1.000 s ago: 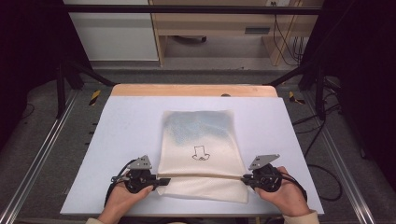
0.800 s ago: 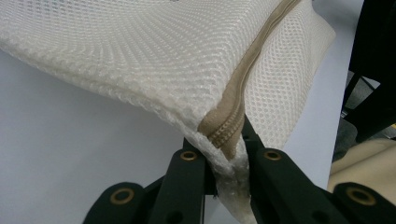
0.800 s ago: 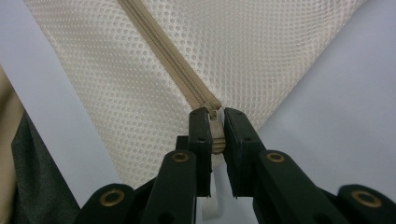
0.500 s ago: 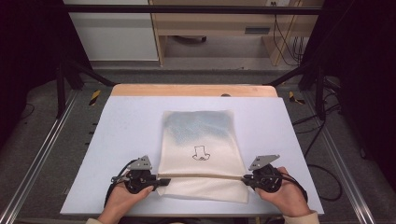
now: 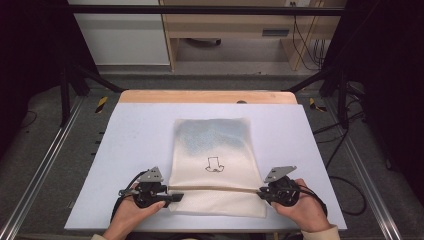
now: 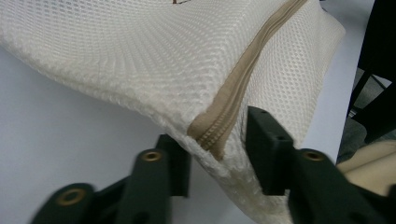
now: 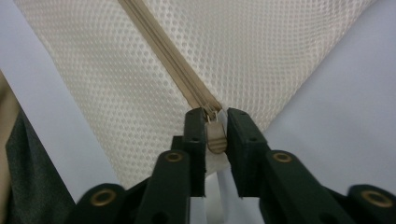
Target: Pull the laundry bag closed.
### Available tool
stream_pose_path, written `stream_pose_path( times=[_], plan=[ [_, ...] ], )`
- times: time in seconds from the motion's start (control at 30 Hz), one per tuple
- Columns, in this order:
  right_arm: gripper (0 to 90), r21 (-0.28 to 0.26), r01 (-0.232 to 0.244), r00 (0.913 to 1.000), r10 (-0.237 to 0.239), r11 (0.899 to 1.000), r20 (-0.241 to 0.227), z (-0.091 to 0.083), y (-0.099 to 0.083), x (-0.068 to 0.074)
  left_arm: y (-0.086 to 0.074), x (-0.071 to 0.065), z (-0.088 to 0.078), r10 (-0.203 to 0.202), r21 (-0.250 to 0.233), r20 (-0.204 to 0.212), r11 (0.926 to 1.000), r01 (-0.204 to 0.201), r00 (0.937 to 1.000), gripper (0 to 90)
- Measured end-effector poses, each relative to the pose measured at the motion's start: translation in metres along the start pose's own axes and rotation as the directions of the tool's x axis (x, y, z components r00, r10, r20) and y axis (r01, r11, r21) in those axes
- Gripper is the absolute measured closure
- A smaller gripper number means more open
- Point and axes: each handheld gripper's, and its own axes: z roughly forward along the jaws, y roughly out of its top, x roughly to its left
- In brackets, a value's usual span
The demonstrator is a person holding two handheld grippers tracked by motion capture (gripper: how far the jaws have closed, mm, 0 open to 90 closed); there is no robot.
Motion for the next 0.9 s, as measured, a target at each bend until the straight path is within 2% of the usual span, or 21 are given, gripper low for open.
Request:
stream_pose_path(
  times=[0.07, 0.13, 0.2, 0.27, 0.33, 0.37, 0.43, 0.5, 0.57, 0.67, 0.73, 0.9],
  plan=[
    [63.4, -0.034, -0.008, 0.9999, 0.008, 0.999, -0.008, -0.002, 0.002, 0.002, 0.0, -0.002, -0.003, -0.022, -0.009, -0.026, 0.9997, 0.022, 0.9994, 40.0],
    [43.9, -0.065, -0.024, 0.9997, 0.023, 0.998, -0.003, -0.002, 0.006, 0.003, -0.001, -0.002, -0.005, -0.016, -0.01, -0.035, 0.9998, 0.016, 0.9993, 32.1],
    [37.1, -0.083, -0.042, 0.9991, 0.042, 0.996, 0.002, -0.002, 0.011, 0.004, 0.0, -0.003, -0.008, -0.001, -0.01, -0.045, 0.9999, 0.001, 0.999, 27.4],
    [21.9, -0.123, -0.048, 0.9984, 0.052, 0.991, 0.025, 0.001, 0.017, 0.008, 0.0, -0.002, -0.014, -0.011, -0.034, -0.063, 0.9994, 0.009, 0.9979, 24.7],
    [18.2, -0.143, -0.046, 0.9979, 0.052, 0.989, 0.04, 0.001, 0.022, 0.01, 0.0, -0.002, -0.018, -0.016, -0.044, -0.095, 0.999, 0.012, 0.9953, 18.1],
    [14.8, -0.144, -0.059, 0.9971, 0.066, 0.988, 0.04, 0.002, 0.025, 0.011, -0.001, -0.001, -0.02, -0.01, -0.038, -0.116, 0.9993, 0.006, 0.9932, 16.0],
    [11.0, -0.149, -0.083, 0.9953, 0.089, 0.985, 0.038, 0.002, 0.029, 0.01, -0.001, 0.0, -0.024, -0.007, -0.014, -0.191, 0.9999, 0.004, 0.9815, 12.5],
    [9.9, -0.169, -0.088, 0.9937, 0.098, 0.982, 0.053, 0.0, 0.034, 0.008, 0.0, 0.003, -0.027, -0.015, -0.001, -0.227, 0.9999, 0.015, 0.9738, 7.9],
    [7.9, -0.188, -0.095, 0.9915, 0.11, 0.978, 0.07, -0.003, 0.039, 0.007, 0.002, 0.006, -0.031, -0.032, 0.002, -0.258, 0.9994, 0.033, 0.9656, 8.1],
    [7.0, -0.207, -0.098, 0.9895, 0.117, 0.973, 0.084, -0.006, 0.045, 0.004, 0.009, 0.01, -0.036, -0.055, -0.003, -0.271, 0.9984, 0.057, 0.961, 7.9],
    [6.7, -0.212, -0.101, 0.9874, 0.124, 0.972, 0.098, -0.007, 0.049, 0.002, 0.015, 0.012, -0.04, -0.045, 0.002, -0.27, 0.9989, 0.048, 0.9619, 7.9],
    [6.9, -0.216, -0.096, 0.9856, 0.123, 0.972, 0.116, -0.008, 0.059, -0.001, 0.031, 0.016, -0.048, -0.025, 0.015, -0.285, 0.9994, 0.031, 0.9582, 8.1]
  ],
)
